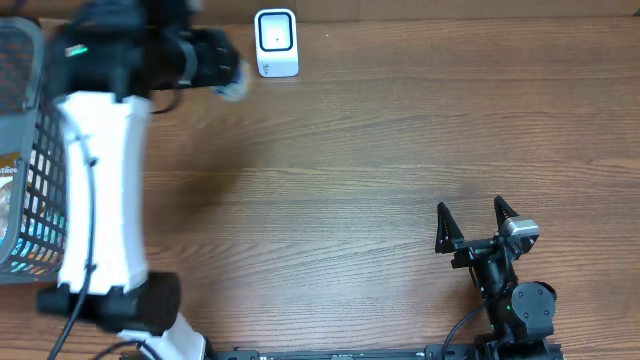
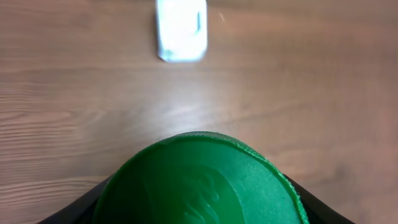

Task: Scan the item barcode
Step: 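Lift the jar out and carry it toward the scanner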

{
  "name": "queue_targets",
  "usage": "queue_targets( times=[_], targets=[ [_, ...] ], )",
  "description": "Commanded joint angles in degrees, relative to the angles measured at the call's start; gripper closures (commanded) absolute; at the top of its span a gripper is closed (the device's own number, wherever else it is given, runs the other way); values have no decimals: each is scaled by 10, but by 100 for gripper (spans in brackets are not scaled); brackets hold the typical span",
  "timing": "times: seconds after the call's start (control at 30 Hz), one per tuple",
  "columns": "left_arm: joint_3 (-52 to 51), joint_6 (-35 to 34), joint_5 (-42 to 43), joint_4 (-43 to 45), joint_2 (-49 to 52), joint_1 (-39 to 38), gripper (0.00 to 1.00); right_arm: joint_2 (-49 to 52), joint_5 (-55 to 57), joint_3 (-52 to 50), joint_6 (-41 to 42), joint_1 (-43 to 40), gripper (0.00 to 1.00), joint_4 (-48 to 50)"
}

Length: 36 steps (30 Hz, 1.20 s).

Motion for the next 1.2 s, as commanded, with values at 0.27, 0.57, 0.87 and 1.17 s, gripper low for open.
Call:
queue_targets(
  times=[0.27,0.57,0.87,1.17],
  targets=[
    [9,-9,-29,23,172,-171,43,-5,1,-6,0,0,0,3],
    [9,-61,-91,97,293,-250,41,-5,1,-6,0,0,0,3],
    [9,-106,-134,143,359,-291,43,-5,1,-6,0,0,0,3],
    [9,-106,-119,115,359,-308,38,-5,1,-6,0,0,0,3]
  ],
)
